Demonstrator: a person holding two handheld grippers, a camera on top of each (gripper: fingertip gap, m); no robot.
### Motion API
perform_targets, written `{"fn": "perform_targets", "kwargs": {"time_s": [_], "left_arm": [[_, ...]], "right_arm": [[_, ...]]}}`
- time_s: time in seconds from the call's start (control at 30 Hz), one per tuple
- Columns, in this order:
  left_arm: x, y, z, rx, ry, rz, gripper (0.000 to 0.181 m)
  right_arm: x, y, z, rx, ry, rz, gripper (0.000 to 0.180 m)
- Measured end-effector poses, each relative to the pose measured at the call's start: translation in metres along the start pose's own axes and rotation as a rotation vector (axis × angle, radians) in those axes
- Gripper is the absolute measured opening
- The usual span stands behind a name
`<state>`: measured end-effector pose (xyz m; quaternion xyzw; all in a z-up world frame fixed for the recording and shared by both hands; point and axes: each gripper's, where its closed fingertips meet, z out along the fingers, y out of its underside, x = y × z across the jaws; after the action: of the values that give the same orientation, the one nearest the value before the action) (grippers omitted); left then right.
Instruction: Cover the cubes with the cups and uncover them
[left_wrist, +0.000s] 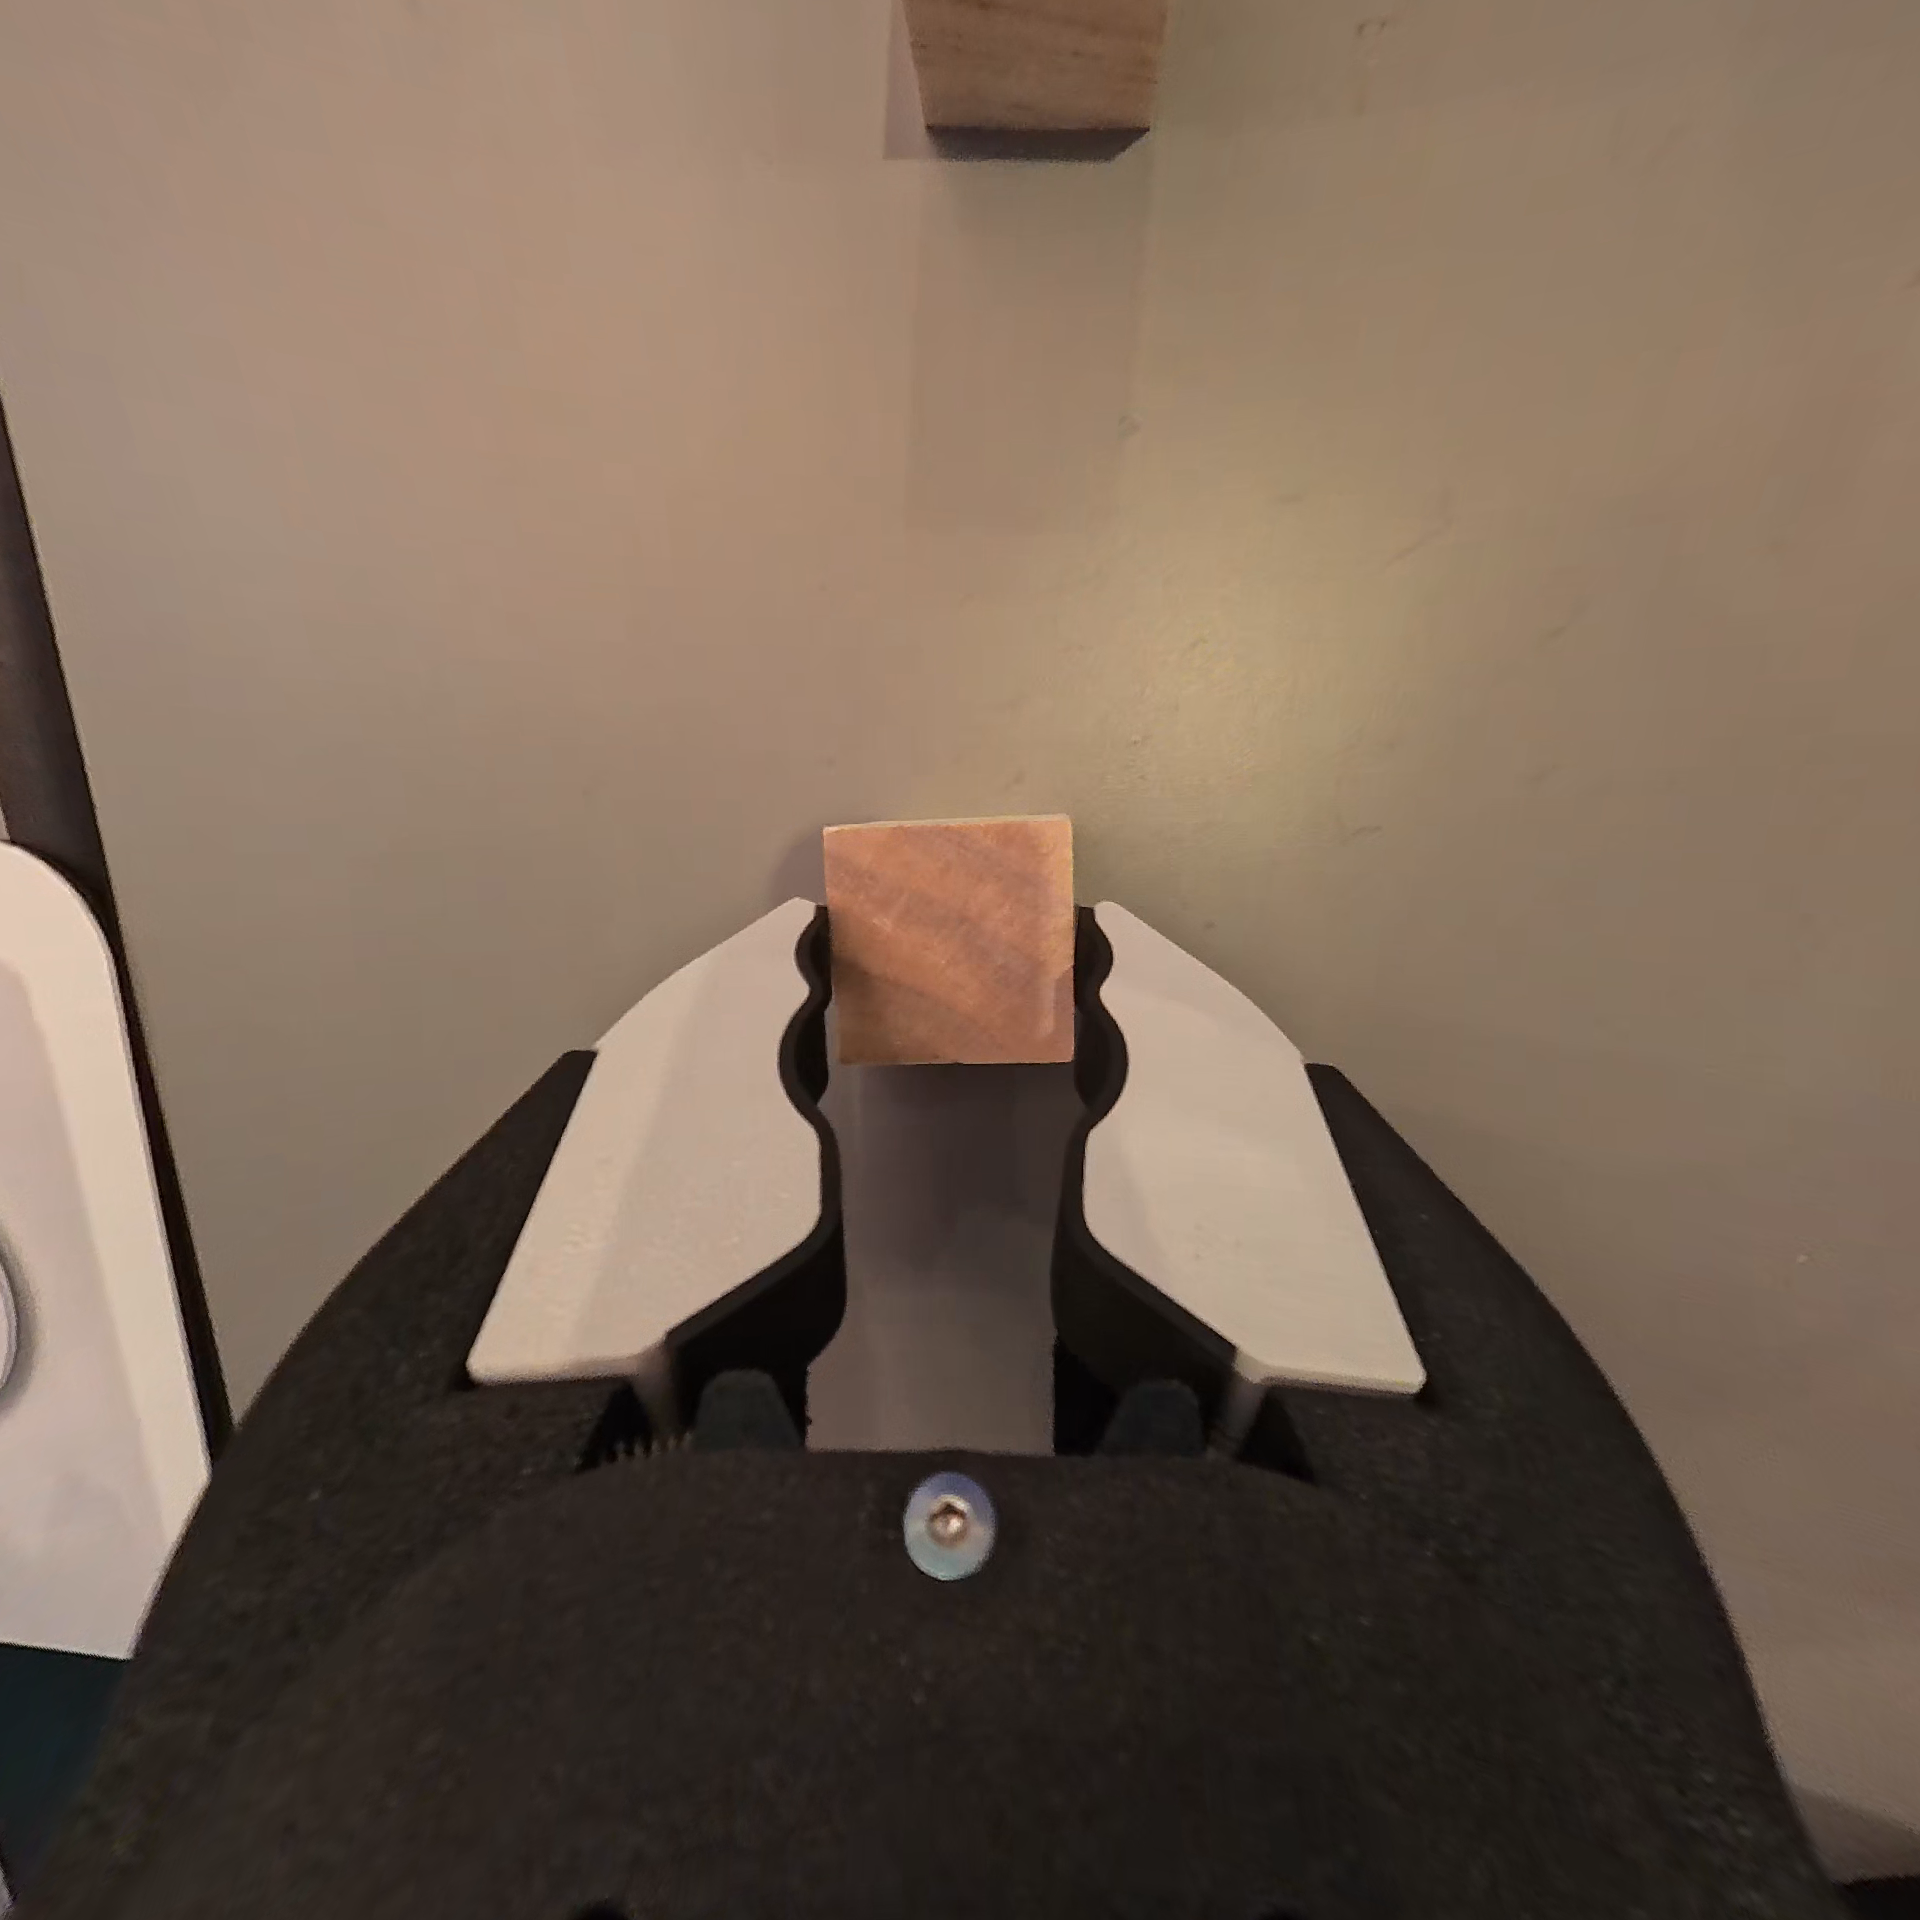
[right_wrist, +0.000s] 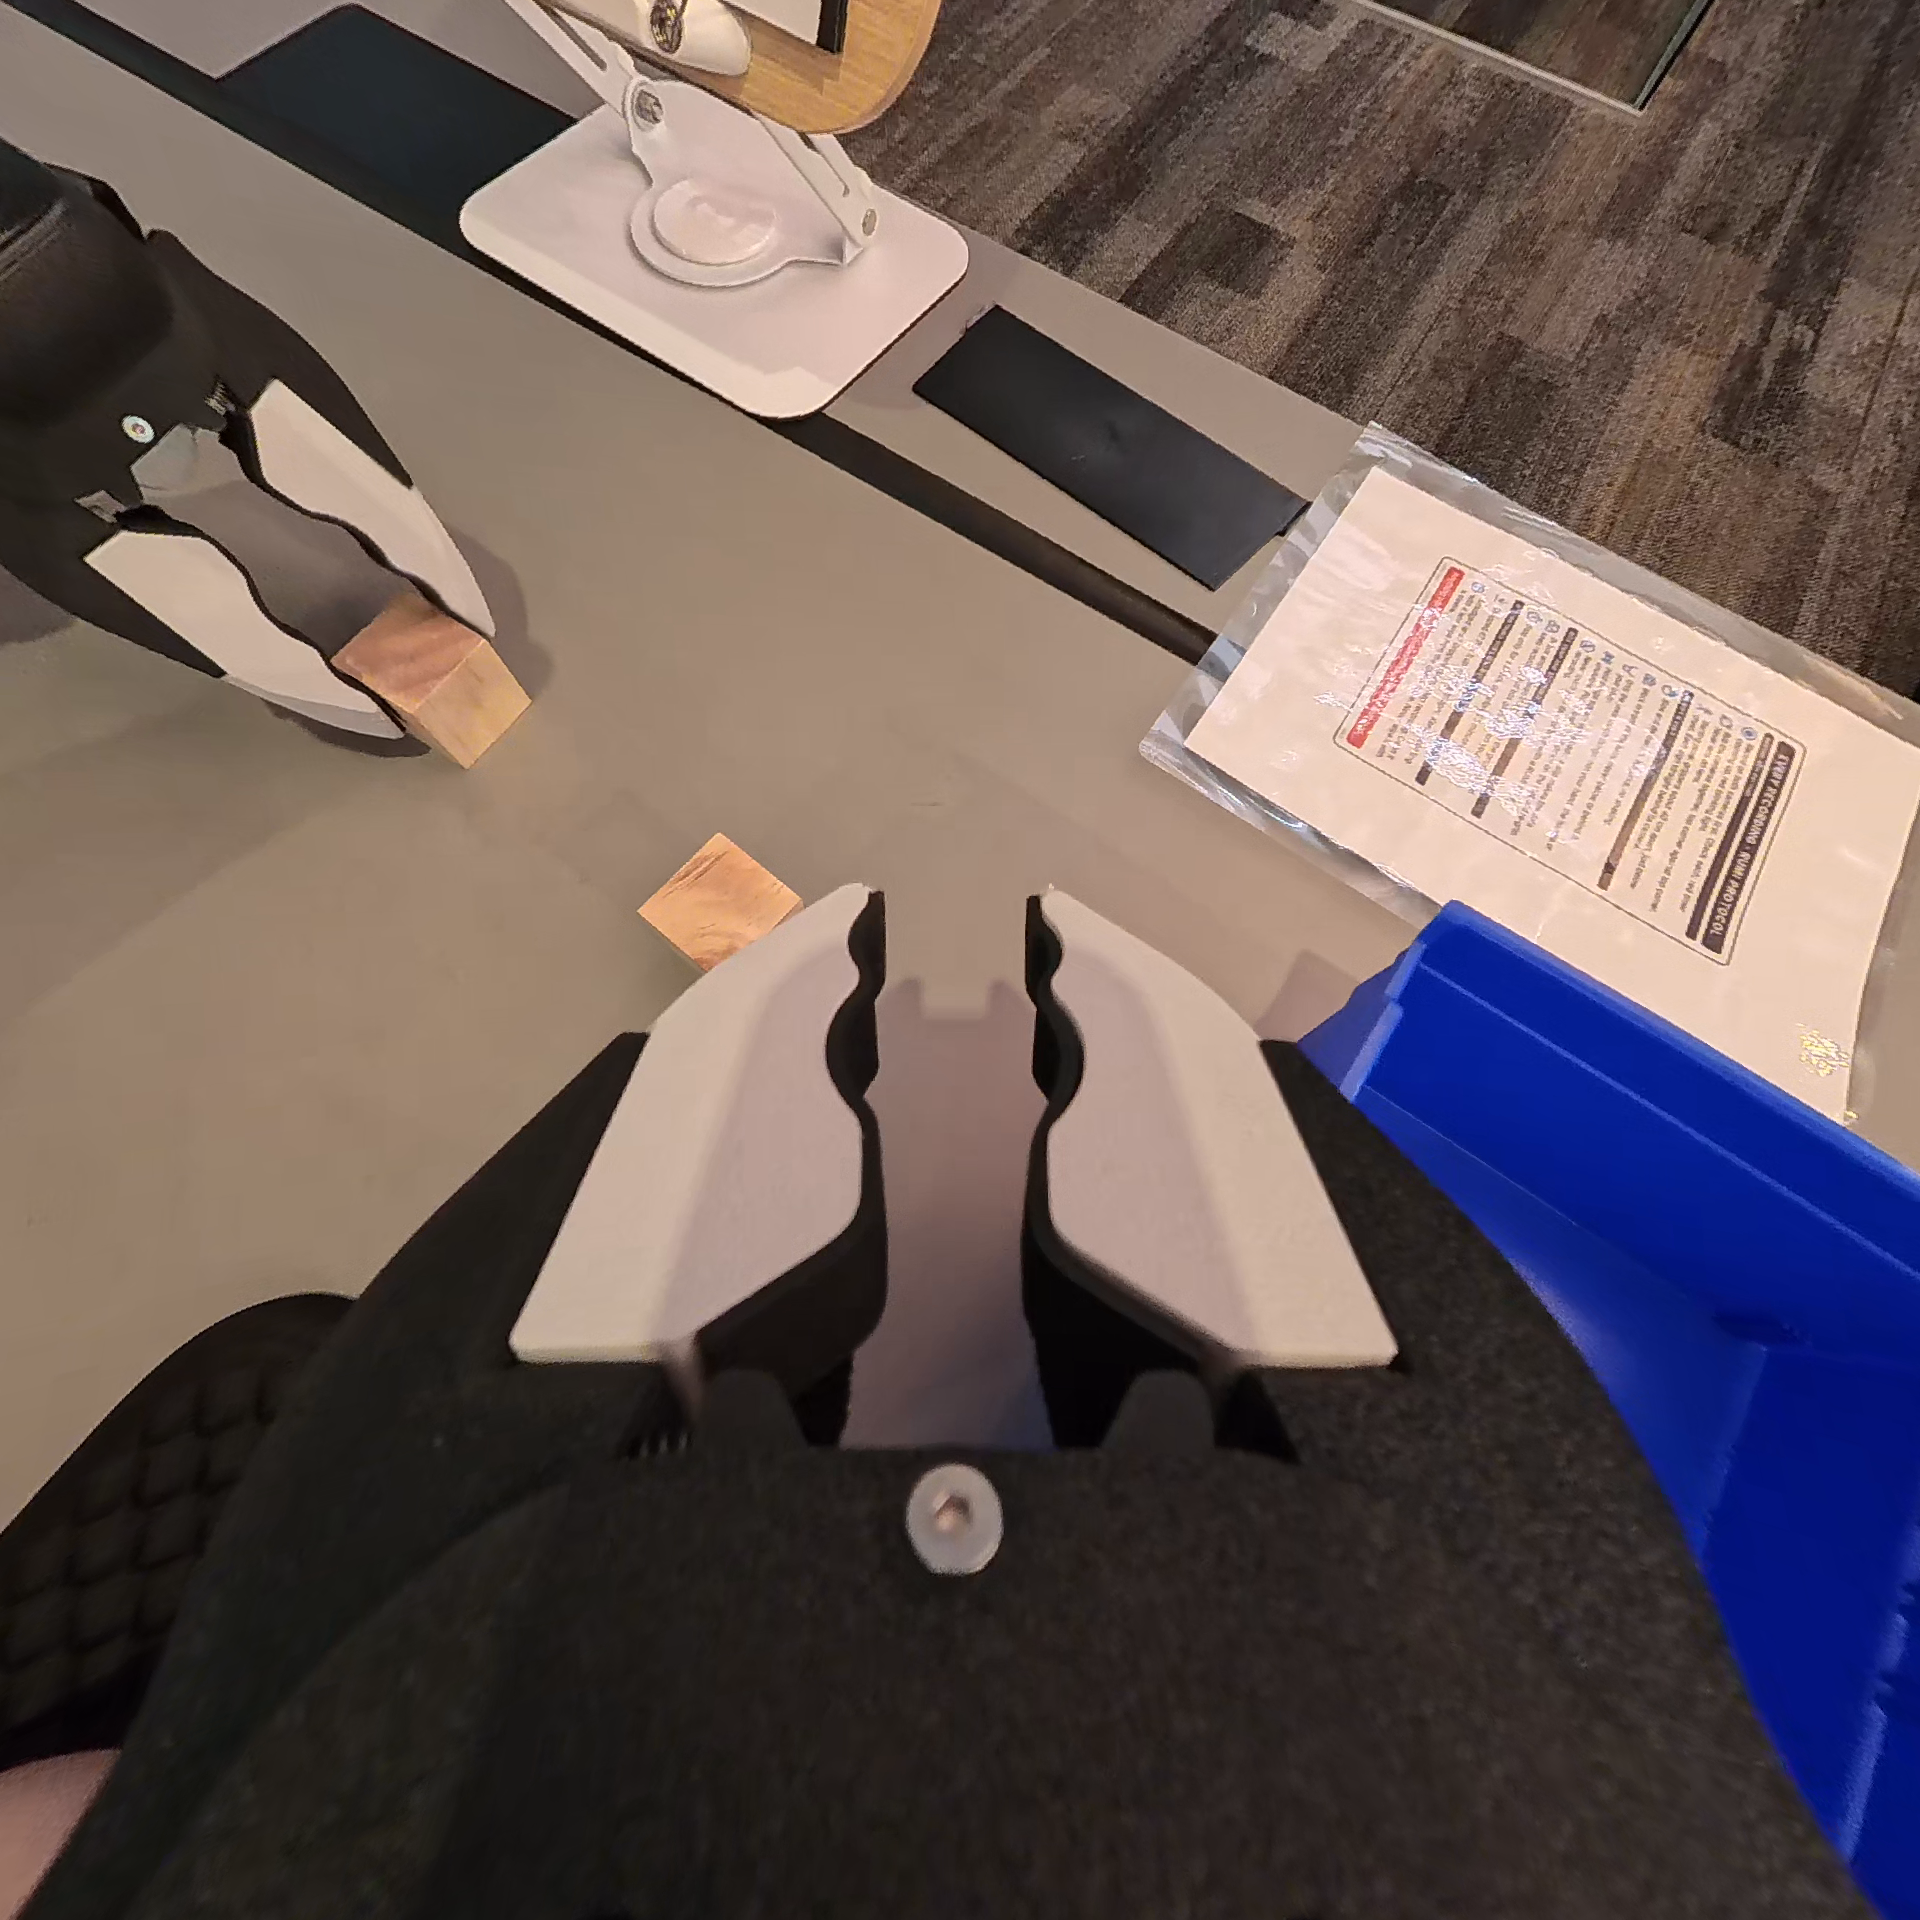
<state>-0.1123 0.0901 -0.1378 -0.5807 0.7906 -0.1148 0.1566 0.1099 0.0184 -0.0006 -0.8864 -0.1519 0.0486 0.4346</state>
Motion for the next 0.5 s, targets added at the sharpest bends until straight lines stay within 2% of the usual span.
{"fn": "perform_targets", "kwargs": {"time_s": [0.1,0.17,0.33,0.4,0.5], "left_arm": [[-0.002,0.001,-0.006,-0.014,-0.021,-0.035,0.062],[0.002,-0.007,-0.024,0.036,-0.030,-0.061,0.060],[0.013,-0.021,-0.112,0.283,-0.187,-0.148,0.064],[0.019,-0.006,-0.157,0.338,-0.299,-0.223,0.060],[0.029,0.053,-0.221,0.302,-0.515,-0.386,0.051]], "right_arm": [[0.000,0.001,0.001,-0.008,-0.001,-0.004,0.025],[0.000,0.002,0.002,-0.007,-0.004,-0.006,0.025],[0.001,0.004,0.005,-0.016,-0.013,0.004,0.025],[0.001,0.005,0.007,-0.027,-0.013,0.001,0.025],[-0.001,0.005,0.009,-0.037,-0.012,-0.005,0.025]]}}
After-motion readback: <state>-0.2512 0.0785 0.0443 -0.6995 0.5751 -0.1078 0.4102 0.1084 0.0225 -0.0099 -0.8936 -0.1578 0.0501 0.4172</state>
